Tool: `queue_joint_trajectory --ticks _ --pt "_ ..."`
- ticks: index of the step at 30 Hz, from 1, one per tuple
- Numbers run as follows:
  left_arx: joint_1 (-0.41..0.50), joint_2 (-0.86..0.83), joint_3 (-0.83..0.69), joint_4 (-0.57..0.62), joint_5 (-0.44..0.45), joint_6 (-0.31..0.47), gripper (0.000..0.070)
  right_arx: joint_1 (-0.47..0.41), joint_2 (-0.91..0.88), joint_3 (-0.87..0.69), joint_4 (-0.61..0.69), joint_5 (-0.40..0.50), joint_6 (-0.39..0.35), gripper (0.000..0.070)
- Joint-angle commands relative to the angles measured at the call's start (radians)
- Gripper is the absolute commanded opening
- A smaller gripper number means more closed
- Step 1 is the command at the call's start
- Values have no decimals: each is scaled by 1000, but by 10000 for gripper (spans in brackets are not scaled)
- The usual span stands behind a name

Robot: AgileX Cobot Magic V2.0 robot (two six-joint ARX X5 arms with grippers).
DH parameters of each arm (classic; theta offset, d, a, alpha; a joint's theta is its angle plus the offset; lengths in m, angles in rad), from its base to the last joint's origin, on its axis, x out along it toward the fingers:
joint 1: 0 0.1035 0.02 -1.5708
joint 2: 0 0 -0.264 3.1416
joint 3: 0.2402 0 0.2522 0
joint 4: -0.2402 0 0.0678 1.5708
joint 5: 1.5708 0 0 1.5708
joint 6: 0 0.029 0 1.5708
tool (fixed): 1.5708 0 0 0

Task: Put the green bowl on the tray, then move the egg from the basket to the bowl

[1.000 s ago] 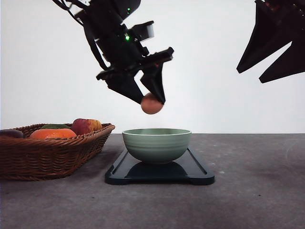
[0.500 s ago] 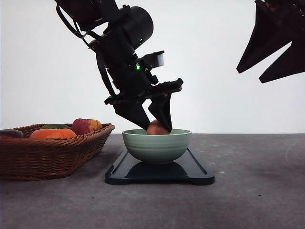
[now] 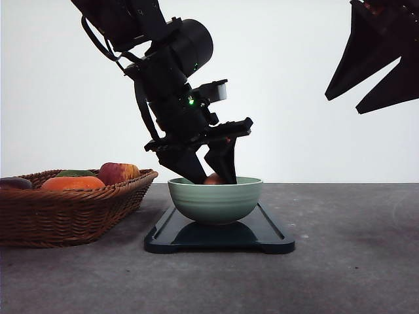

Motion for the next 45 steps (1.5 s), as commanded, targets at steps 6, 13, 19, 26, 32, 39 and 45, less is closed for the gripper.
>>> queue_joint_trajectory --ticks 6,13,19,26,32,39,45 --pt "-12 43 23 6 1 -9 272 5 5 8 9 -1 10 322" --pt "-13 43 23 -1 1 -21 433 5 5 8 9 -2 10 322" --pt "-16 35 58 -96 1 -23 434 5 5 8 9 -2 10 322" --pt "-4 25 235 -296 0 -18 433 5 5 8 9 -1 10 322" --pt "14 -40 268 -341 1 -11 432 5 5 8 8 -1 10 322" --pt "42 -184 152 -329 1 -22 431 5 5 8 -10 -1 6 322" --pt "58 -380 -67 -234 0 -60 431 5 5 8 -13 -1 6 322"
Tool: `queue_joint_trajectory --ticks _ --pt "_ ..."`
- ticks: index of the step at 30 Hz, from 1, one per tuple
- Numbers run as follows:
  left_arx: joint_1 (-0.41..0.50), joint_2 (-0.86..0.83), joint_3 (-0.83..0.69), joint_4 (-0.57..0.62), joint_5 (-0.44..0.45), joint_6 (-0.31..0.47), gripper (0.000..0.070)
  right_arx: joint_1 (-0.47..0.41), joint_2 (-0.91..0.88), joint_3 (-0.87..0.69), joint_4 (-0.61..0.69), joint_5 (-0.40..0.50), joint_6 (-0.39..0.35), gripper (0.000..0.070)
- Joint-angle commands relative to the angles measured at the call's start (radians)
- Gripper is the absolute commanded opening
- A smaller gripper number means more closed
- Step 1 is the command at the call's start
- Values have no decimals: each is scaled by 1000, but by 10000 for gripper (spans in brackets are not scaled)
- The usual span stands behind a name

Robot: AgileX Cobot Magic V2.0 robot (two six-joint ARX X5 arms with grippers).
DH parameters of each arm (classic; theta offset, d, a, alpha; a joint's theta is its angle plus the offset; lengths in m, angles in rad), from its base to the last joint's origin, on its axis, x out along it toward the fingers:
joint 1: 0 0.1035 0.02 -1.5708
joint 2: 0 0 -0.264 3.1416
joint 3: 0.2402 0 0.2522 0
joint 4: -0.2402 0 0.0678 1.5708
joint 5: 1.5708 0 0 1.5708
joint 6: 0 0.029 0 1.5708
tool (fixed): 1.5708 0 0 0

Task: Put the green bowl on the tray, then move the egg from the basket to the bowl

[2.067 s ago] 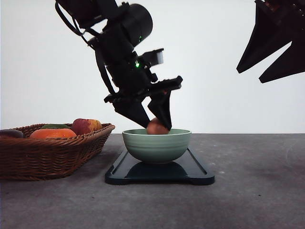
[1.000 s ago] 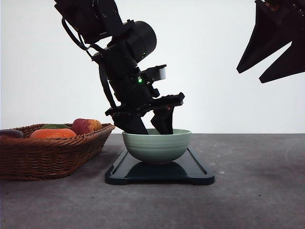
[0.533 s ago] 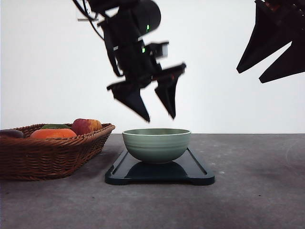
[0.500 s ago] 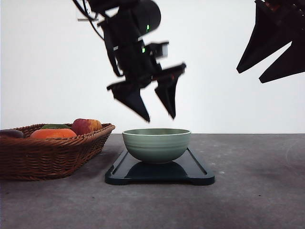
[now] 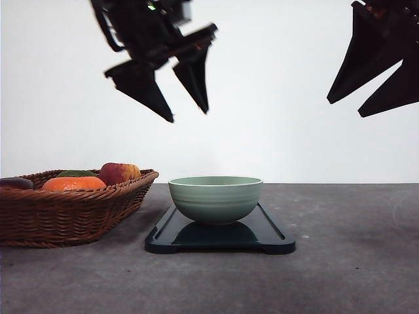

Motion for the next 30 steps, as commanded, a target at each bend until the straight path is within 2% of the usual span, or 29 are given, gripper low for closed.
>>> queue_joint_trajectory --ticks 1,9,15,22,28,29,30 --pt "4 -51 -55 26 0 -33 431 5 5 8 7 -1 6 322" --pt "50 -352 -390 110 -40 -157 431 5 5 8 7 -1 -14 322" --pt "90 -562 -562 109 -64 -195 431 5 5 8 7 -1 -22 322" --pt "150 -736 -694 105 -64 -246 429 5 5 8 5 -2 -48 322" --pt "163 -754 -701 90 -63 -242 432 5 5 8 -12 -2 -69 342" --pt "163 -754 -701 90 -63 -242 423 5 5 8 -12 -2 -69 342" --pt "163 -754 -701 90 -63 -241 357 5 5 8 -11 -1 -69 300"
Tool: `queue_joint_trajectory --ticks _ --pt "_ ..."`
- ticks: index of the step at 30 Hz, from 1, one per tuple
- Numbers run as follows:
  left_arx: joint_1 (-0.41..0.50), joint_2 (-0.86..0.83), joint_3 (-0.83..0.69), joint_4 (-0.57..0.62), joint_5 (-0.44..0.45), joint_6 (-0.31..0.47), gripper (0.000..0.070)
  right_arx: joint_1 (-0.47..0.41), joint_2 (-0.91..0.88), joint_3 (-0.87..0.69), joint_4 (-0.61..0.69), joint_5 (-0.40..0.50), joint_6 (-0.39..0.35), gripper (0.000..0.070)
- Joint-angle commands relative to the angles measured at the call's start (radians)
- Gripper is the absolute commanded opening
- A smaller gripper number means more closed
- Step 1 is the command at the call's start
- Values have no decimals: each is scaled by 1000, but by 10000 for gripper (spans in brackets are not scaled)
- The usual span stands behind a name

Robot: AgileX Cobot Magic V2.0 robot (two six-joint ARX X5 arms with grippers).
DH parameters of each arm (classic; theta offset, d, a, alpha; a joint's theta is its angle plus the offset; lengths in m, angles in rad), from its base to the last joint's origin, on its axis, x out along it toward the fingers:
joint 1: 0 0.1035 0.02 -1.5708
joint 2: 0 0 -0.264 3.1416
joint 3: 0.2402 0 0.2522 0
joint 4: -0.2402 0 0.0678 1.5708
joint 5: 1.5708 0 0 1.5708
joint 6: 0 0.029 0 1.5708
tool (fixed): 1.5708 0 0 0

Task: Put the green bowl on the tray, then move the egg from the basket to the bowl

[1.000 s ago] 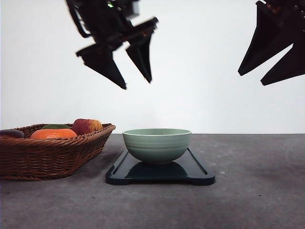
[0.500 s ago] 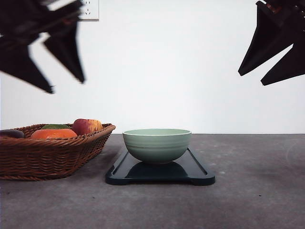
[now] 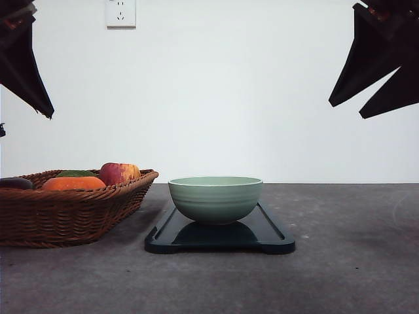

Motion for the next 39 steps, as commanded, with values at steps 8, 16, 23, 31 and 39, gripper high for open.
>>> queue_joint_trajectory --ticks 8,16,23,31,39 --pt "-4 2 7 -6 2 -11 0 5 6 9 21 0 -15 33" --pt "-4 2 7 -5 2 -11 0 5 6 9 59 0 -15 33" --pt "64 -74 -47 56 -1 177 0 5 6 9 91 0 -15 33" --pt "260 -439 -387 315 2 191 0 5 6 9 107 0 -15 33" --pt "370 -794 -590 308 2 194 0 5 6 9 107 0 -15 33"
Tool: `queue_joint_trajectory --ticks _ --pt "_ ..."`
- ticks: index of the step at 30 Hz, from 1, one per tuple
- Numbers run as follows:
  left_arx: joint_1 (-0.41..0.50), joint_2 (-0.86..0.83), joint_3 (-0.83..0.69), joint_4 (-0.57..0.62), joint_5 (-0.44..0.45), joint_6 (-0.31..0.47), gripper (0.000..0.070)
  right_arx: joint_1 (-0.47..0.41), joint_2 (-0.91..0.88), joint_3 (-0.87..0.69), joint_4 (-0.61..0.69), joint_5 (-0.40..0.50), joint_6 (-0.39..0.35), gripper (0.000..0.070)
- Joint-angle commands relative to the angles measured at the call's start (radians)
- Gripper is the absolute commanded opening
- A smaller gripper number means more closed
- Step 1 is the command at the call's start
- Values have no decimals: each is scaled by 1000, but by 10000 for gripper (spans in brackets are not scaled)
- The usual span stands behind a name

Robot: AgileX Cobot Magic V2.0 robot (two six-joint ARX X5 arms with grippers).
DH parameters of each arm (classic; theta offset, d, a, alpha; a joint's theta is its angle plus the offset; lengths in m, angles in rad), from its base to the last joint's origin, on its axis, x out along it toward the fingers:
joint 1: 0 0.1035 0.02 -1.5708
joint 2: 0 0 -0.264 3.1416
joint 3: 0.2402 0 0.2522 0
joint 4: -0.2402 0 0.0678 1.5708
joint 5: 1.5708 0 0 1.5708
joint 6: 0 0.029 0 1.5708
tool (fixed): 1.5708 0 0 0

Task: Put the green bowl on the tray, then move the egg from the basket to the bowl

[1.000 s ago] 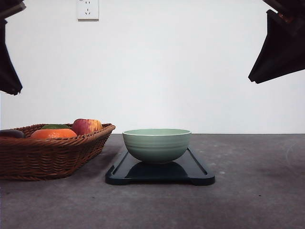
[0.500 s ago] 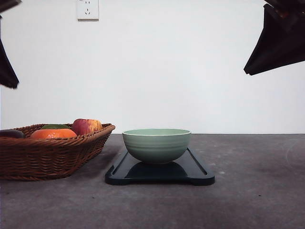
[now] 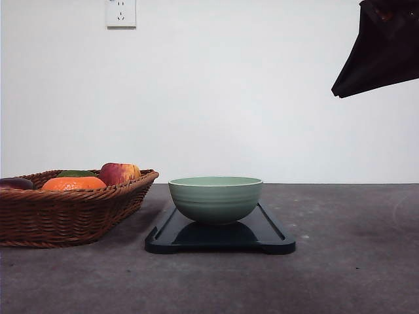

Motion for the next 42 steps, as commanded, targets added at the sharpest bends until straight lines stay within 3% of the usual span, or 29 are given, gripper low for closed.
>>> queue_joint_trajectory --ticks 1,23,25,26,28,32,42 --pt "14 -44 -25 12 -2 17 0 5 6 9 11 0 -8 33" --pt "52 -48 -42 17 -2 24 0 5 6 9 11 0 -8 33" --pt "52 -48 -42 17 -2 24 0 5 1 9 8 11 -61 33" --pt "52 -48 -42 16 -2 24 0 3 -16 8 2 46 -117 33" --pt "52 -48 -42 17 -2 24 0 2 -52 -1 -4 130 -155 33" --pt "52 -48 -42 17 -2 24 0 -34 -191 -104 32 287 -165 33" --pt "52 -48 -42 17 -2 24 0 -210 -612 -530 276 284 -136 33"
